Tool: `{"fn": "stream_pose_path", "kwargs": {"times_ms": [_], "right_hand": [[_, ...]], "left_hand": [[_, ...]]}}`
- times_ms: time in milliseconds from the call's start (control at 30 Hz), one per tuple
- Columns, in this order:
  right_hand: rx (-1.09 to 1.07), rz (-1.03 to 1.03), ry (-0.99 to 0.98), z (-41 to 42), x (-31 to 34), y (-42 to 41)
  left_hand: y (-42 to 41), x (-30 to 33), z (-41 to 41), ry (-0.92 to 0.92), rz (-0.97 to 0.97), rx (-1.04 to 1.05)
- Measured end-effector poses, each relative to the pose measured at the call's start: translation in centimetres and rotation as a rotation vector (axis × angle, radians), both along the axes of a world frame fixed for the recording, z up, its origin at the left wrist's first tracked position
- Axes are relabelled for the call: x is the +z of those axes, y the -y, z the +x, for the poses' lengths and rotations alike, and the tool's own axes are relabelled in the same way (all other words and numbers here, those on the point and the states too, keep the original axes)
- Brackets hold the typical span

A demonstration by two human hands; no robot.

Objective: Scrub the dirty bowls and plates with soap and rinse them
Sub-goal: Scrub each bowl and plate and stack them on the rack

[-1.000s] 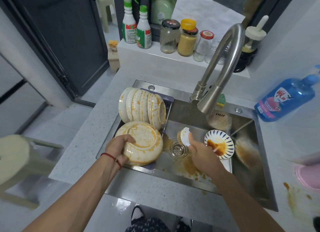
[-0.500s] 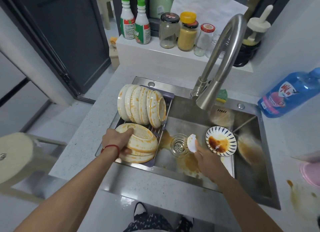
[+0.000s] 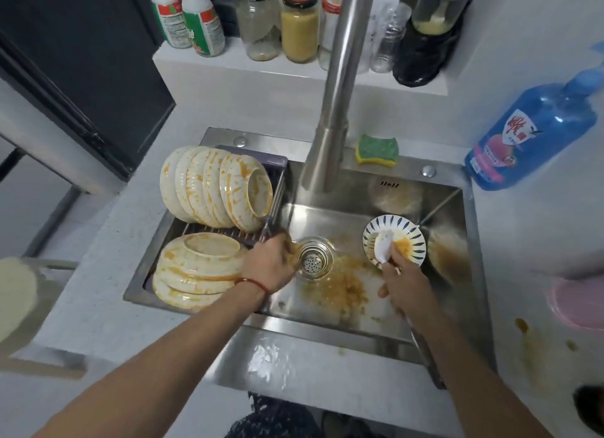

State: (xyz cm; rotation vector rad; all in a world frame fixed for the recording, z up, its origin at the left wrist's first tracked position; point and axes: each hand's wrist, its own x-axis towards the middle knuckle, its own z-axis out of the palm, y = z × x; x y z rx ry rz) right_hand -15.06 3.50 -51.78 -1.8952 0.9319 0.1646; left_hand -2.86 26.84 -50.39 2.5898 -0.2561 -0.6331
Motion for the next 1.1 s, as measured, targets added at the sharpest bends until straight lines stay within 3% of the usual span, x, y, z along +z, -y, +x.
{"fn": "stream_pose_path", "kwargs": {"times_ms": [167, 500, 600, 700, 900, 1100], "right_hand": [[-0.175, 0.182, -0.031, -1.6, -0.7, 5.2], [-0.351, 0.252, -0.044, -4.7, -1.8, 9.1], [-0.347, 0.204, -0.078, -5.2, -2.4, 9.3], [-0.348, 0.143, -0.112, -5.2, -2.8, 9.7], [-0.062, -0.185, -0.316, -5.5, -1.8, 8.9], [0.246, -0.335, -0.453, -4.6, 1.7, 4.0]], "left_hand": [[12.4, -7.8, -1.7, -0.309, 0.011, -0.133], [25.1, -20.4, -0.9, -0.618, -0.260, 0.513], [25.8, -20.6, -1.0, -0.561, -0.284, 0.578], [25.1, -19.0, -1.3, -0.642, -0.388, 0.593], [19.6, -15.1, -1.3, -0.619, -0.361, 0.584], [13.6, -9.2, -3.8, -0.852, -0.583, 0.591]]}}
